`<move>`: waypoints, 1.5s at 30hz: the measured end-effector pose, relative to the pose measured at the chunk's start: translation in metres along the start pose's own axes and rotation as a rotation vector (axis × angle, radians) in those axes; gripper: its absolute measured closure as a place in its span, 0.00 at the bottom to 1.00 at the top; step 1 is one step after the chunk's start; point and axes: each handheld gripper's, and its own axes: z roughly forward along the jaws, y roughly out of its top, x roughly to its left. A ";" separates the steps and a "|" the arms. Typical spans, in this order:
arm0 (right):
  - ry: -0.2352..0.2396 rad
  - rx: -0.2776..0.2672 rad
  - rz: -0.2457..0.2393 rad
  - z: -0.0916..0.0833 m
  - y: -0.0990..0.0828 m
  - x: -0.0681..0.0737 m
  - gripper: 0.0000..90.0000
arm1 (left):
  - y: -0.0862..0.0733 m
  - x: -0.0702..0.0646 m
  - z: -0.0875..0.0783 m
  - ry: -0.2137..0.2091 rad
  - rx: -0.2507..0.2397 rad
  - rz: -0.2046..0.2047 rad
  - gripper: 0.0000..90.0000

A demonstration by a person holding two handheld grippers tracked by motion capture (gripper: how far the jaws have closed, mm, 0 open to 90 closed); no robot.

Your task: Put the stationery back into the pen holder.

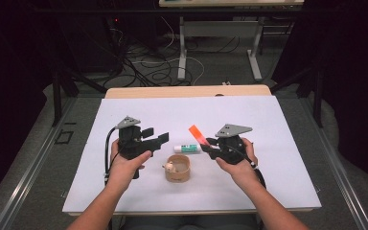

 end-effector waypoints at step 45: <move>0.020 -0.059 -0.041 0.005 -0.002 0.023 0.74 | 0.008 -0.018 0.062 -0.235 0.142 -0.183 0.55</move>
